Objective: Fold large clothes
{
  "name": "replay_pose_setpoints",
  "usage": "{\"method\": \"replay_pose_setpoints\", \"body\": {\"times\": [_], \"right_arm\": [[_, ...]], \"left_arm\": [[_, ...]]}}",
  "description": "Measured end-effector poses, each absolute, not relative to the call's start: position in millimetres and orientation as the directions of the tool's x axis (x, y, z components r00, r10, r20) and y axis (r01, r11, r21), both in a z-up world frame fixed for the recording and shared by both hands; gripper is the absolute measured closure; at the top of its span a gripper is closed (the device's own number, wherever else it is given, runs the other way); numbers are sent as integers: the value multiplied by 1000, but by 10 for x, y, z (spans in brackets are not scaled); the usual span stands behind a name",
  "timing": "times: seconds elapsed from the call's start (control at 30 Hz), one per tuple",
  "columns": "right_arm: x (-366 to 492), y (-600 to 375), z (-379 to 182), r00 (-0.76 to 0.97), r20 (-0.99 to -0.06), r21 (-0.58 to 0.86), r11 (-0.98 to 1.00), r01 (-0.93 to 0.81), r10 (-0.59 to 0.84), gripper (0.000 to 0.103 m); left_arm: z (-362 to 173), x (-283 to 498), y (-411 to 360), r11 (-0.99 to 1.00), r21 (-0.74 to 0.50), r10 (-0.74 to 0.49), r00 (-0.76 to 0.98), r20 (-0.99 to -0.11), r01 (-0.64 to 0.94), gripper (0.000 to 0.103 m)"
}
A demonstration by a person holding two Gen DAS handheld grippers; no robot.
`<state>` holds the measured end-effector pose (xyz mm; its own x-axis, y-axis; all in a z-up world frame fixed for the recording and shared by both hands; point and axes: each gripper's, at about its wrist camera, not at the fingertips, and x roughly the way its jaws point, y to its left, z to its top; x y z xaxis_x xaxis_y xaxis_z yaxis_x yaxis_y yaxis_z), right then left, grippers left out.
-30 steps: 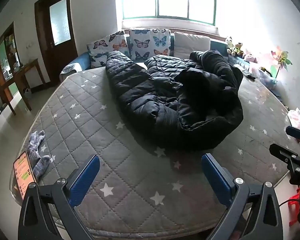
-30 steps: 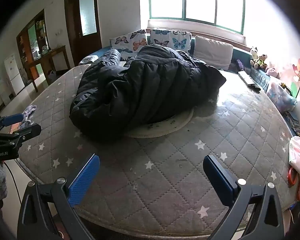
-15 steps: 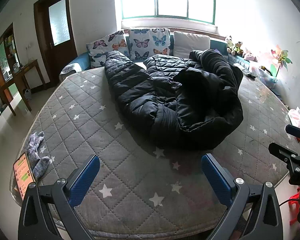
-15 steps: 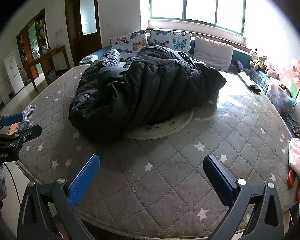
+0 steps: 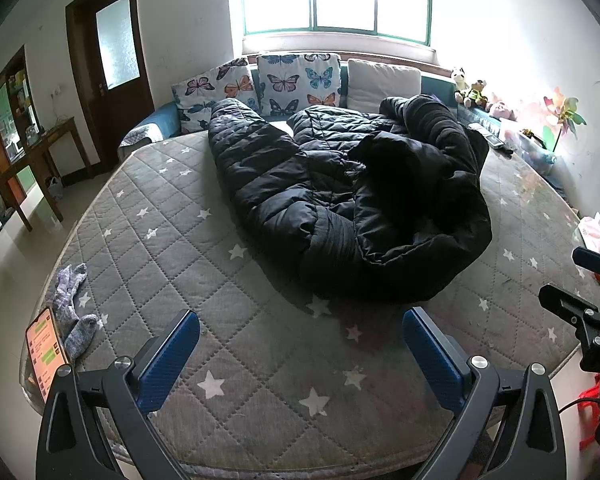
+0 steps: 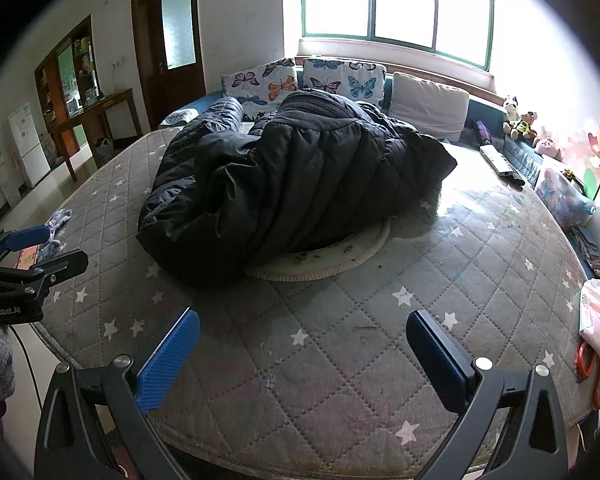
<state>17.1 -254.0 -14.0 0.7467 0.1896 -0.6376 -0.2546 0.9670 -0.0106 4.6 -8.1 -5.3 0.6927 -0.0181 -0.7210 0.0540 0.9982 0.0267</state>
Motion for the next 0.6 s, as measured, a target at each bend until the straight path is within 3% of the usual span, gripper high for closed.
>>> {"method": "replay_pose_setpoints", "body": {"times": [0.6], "right_arm": [[258, -2480, -152, 732, -654, -22, 962, -272, 191, 0]], "left_arm": [[-92, 200, -65, 998, 36, -12, 678, -735, 56, 0]]}}
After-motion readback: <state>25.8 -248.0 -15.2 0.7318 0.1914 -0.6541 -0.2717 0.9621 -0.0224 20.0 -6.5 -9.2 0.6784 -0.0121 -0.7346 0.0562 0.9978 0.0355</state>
